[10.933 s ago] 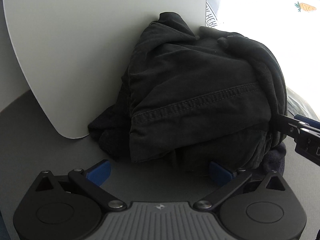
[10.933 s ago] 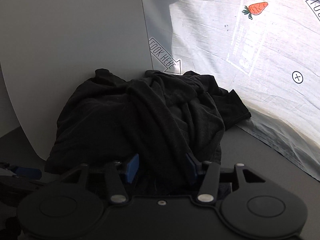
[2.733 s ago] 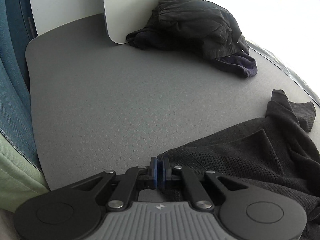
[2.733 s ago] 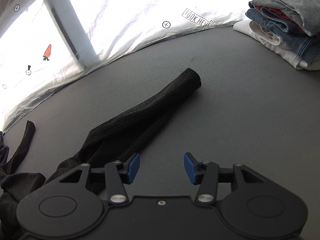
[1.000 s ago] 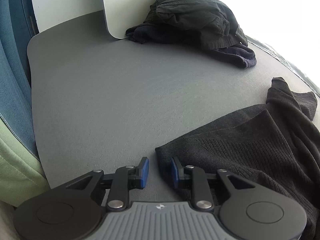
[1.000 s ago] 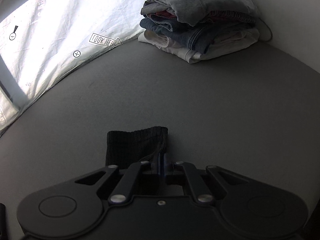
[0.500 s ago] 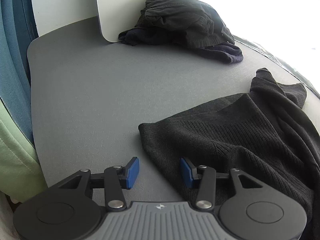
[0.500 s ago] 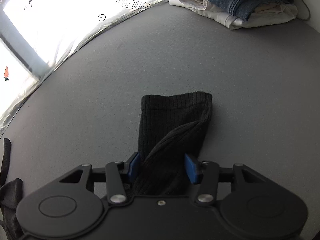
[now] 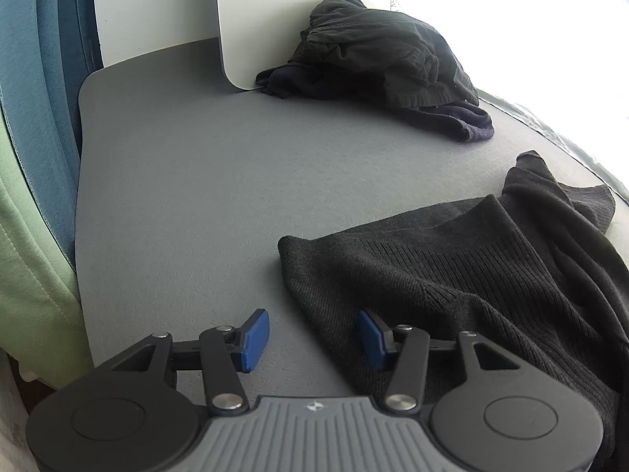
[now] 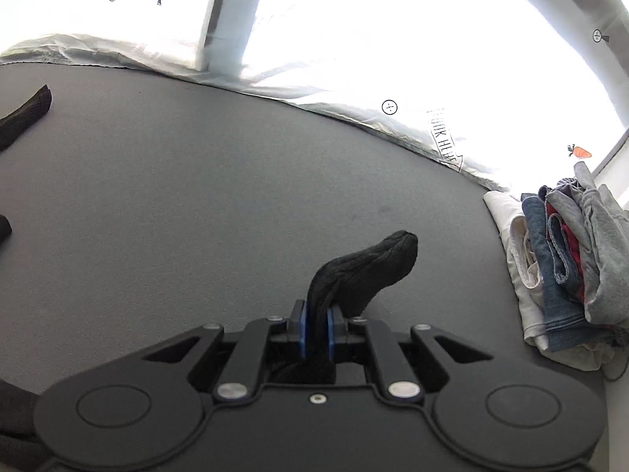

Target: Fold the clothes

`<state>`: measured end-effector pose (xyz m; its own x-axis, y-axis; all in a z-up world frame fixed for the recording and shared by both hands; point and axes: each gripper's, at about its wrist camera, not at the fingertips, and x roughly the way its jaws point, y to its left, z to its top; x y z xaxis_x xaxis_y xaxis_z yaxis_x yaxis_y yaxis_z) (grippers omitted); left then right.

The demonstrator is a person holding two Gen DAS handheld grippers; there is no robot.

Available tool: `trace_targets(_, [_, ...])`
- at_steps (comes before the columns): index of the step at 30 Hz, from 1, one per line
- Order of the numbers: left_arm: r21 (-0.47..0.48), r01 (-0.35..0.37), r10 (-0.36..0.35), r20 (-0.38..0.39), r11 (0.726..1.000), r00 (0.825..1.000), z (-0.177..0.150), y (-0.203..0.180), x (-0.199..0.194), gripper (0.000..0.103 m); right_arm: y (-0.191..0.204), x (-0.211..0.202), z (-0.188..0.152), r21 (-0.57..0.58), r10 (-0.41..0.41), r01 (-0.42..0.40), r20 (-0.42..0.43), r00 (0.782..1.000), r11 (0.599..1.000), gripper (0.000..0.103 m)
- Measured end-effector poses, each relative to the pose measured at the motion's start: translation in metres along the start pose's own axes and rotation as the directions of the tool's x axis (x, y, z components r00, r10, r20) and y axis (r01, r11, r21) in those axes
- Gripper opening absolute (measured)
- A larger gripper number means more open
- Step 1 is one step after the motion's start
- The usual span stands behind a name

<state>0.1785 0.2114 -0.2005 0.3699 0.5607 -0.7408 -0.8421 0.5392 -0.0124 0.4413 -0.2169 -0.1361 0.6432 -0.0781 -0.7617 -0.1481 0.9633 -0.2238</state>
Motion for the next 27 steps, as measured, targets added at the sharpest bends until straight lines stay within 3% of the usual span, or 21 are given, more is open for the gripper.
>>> trace_targets(2, [0.003, -0.006, 0.006, 0.004, 1.000, 1.000, -0.001, -0.001, 0.000, 0.053, -0.003, -0.006, -0.002, 0.100, 0.078, -0.078, 0.002, 0.997, 0.992, 0.031])
trace_targets(4, [0.002, -0.008, 0.008, 0.005, 1.000, 1.000, -0.001, -0.002, 0.000, 0.053, -0.008, -0.012, -0.007, 0.154, 0.110, -0.110, 0.006, 0.994, 0.982, 0.035])
trace_targets(10, [-0.004, -0.014, 0.014, -0.030, 1.000, 0.999, 0.005, -0.003, 0.001, 0.054, -0.034, -0.025, -0.030, 0.166, 0.062, -0.058, -0.018, 0.998, 0.984, 0.036])
trace_targets(13, [-0.001, -0.026, 0.026, -0.038, 1.000, 0.999, 0.005, -0.004, 0.001, 0.055, -0.060, -0.018, -0.040, 0.247, 0.021, -0.009, -0.045, 0.999, 0.969, 0.036])
trace_targets(17, [0.014, -0.039, 0.039, -0.039, 0.999, 0.998, 0.006, -0.005, 0.001, 0.060, -0.089, -0.009, -0.065, 0.405, 0.008, 0.020, -0.069, 0.998, 0.914, 0.037])
trace_targets(22, [0.016, -0.038, 0.039, -0.049, 0.999, 0.998, 0.007, 0.000, 0.003, 0.068, -0.106, 0.000, -0.090, 0.500, 0.004, 0.033, -0.072, 0.997, 0.865, 0.038])
trace_targets(27, [0.028, -0.056, 0.058, -0.053, 0.998, 0.997, 0.007, -0.002, 0.002, 0.071, -0.121, 0.008, -0.121, 0.631, 0.051, -0.003, -0.059, 0.997, 0.775, 0.038])
